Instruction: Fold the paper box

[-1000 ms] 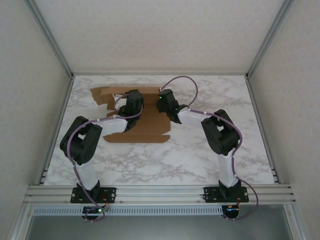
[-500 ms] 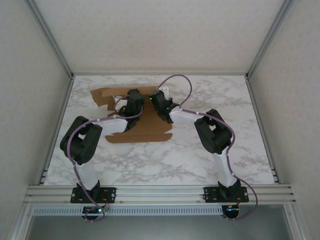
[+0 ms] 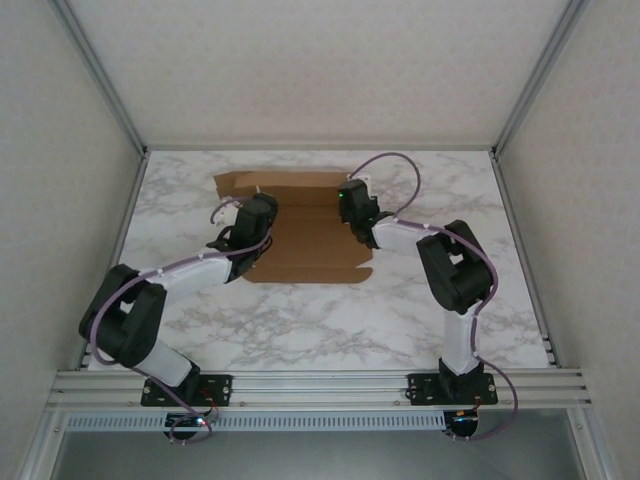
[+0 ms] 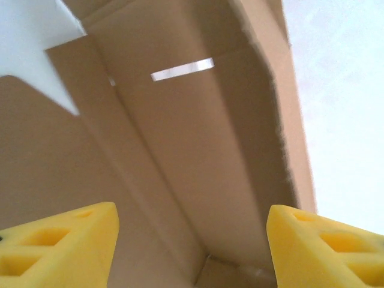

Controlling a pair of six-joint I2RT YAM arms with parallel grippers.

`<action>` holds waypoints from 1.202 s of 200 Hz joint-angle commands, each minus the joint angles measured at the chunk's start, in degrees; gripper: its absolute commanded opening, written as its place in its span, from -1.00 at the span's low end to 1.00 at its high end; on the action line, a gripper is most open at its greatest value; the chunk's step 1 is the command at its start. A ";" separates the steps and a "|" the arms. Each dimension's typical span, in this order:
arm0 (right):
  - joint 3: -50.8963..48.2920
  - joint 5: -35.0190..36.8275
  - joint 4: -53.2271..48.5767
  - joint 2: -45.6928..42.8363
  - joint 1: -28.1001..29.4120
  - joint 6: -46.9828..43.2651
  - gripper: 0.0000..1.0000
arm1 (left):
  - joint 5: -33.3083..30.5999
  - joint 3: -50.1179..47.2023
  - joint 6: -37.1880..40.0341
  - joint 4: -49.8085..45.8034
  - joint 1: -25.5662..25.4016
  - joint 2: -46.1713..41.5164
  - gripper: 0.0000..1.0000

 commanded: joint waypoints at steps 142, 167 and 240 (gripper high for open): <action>-6.92 -9.93 -3.95 -7.06 -1.72 -9.48 -1.00 | 43.25 17.21 43.65 -29.90 15.88 -2.56 0.34; -7.71 -10.16 -3.64 -6.72 -1.88 -9.82 -1.00 | 40.80 16.59 44.20 -29.38 16.34 -2.52 0.32; -9.09 -11.23 -3.27 -6.25 -2.21 -9.65 -1.00 | 37.72 19.22 46.36 -33.94 15.74 -4.68 0.23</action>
